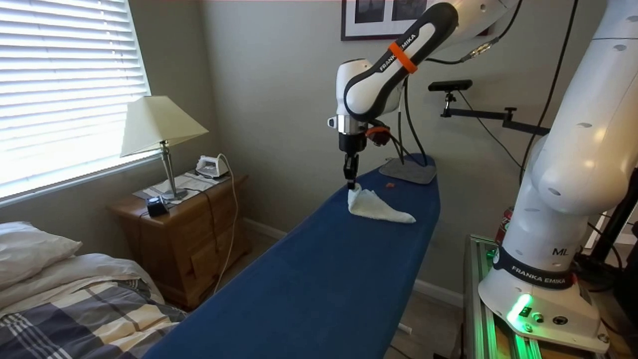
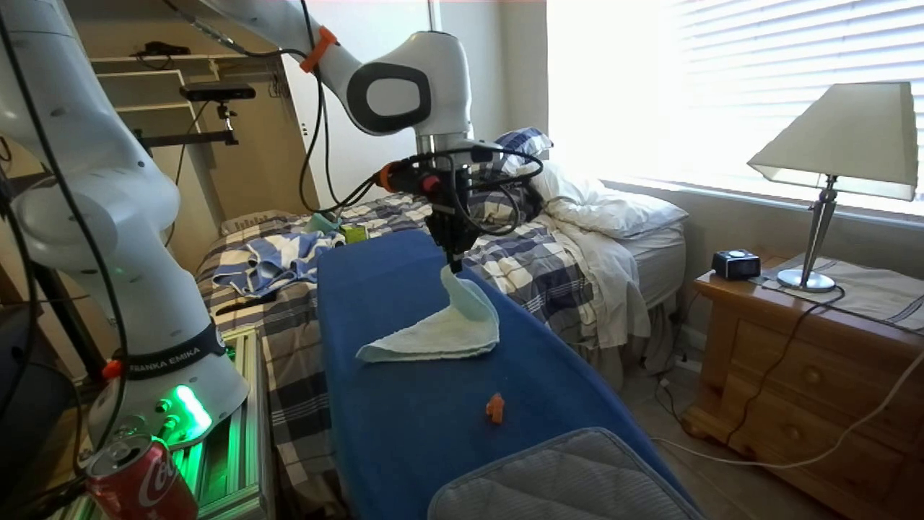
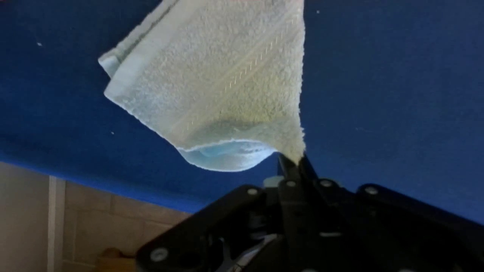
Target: Fold the cloth
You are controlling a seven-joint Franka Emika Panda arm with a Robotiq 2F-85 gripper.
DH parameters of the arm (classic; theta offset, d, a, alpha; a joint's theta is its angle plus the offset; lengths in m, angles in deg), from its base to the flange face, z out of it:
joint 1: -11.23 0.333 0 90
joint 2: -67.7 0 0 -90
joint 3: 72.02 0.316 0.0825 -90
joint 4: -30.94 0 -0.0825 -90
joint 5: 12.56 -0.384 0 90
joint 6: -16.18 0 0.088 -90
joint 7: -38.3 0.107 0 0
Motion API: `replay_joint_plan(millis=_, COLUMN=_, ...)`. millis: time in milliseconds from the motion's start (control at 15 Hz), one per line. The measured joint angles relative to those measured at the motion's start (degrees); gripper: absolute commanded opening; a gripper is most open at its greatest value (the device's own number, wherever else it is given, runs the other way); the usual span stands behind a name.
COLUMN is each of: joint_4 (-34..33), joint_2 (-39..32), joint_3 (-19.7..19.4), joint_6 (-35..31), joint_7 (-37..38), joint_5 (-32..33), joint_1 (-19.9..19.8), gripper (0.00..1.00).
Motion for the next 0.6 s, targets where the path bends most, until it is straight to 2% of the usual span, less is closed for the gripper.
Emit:
replay_joint_plan(millis=333, joint_4=2.05, joint_2=3.34, joint_3=-1.41, joint_6=4.56, joint_7=2.11, joint_5=3.32, joint_1=-0.02, gripper=0.02)
replay_joint_plan(millis=600, joint_4=4.11, joint_2=5.61, joint_3=-2.16, joint_6=6.61, joint_7=2.2, joint_5=3.61, joint_1=-0.02, gripper=0.02)
